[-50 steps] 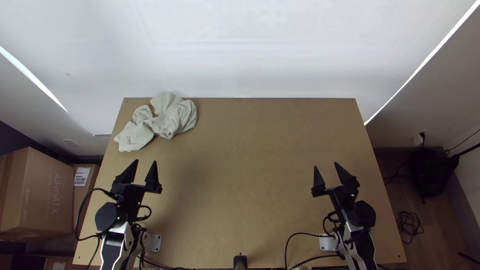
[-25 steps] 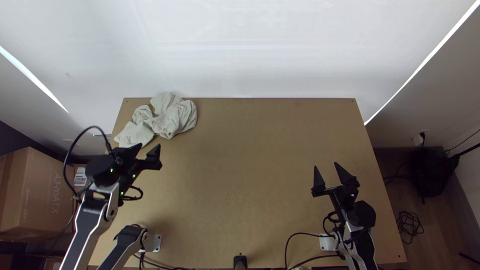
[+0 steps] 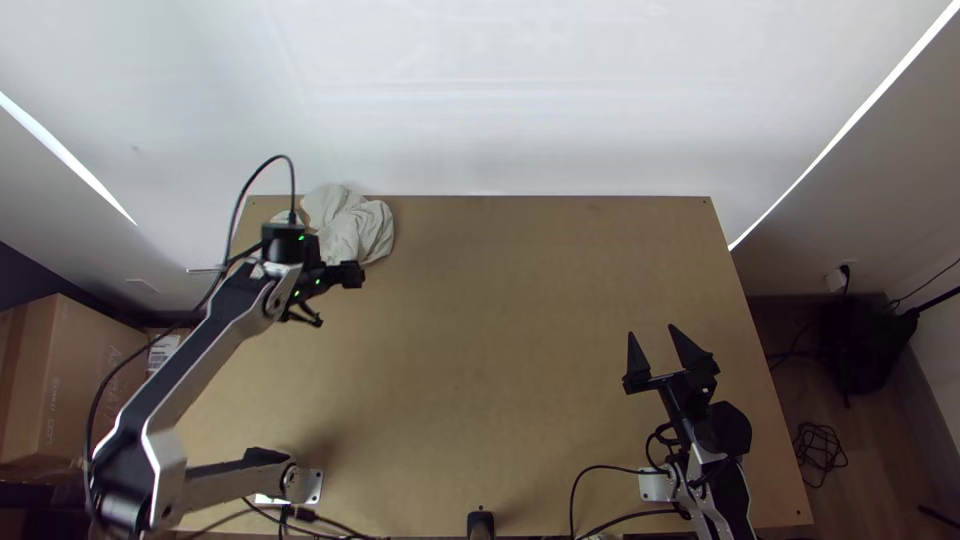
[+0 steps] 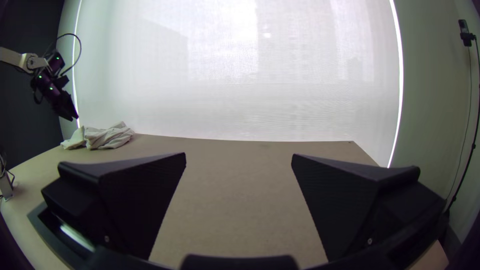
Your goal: Fold the t-shirt
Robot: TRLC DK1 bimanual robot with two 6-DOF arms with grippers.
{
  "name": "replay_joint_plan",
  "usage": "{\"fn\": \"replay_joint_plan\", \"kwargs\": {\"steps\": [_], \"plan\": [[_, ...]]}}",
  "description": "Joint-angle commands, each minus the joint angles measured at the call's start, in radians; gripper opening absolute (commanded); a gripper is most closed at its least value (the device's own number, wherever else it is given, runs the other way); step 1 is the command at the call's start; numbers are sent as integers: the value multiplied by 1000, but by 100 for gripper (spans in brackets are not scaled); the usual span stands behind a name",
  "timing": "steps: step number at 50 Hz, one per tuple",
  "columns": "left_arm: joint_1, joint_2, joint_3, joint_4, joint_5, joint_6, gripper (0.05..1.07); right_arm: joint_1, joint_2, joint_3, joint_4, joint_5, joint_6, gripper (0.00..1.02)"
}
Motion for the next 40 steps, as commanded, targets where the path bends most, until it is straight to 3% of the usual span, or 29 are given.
{"fn": "replay_joint_plan", "kwargs": {"steps": [1, 5, 16, 22, 24, 31, 32, 34, 35, 40], "plan": [[-18, 161, 122, -69, -52, -33, 102, 6, 4, -6, -17, -11, 3, 98], [-33, 234, 167, -75, -130, -16, 102, 6, 4, -6, -17, -11, 3, 98], [-30, 385, 265, -68, -155, -7, 100, 6, 4, -6, -17, -11, 3, 98], [-27, 446, 293, -23, -285, 4, 58, 6, 4, -6, -17, -11, 3, 98], [-27, 455, 293, -14, -299, 22, 49, 6, 4, -6, -17, -11, 3, 98], [-10, 480, 296, 1, -325, 57, 48, 6, 4, -6, -17, -11, 3, 98], [-9, 481, 296, 0, -325, 60, 45, 6, 4, -6, -17, -11, 3, 98], [-6, 481, 293, 0, -328, 69, 25, 6, 4, -6, -17, -11, 3, 98], [-3, 481, 291, 3, -341, 69, 22, 6, 4, -6, -17, -11, 3, 98], [-1, 455, 296, -2, -345, 85, 21, 6, 4, -6, -17, -11, 3, 98]]}}
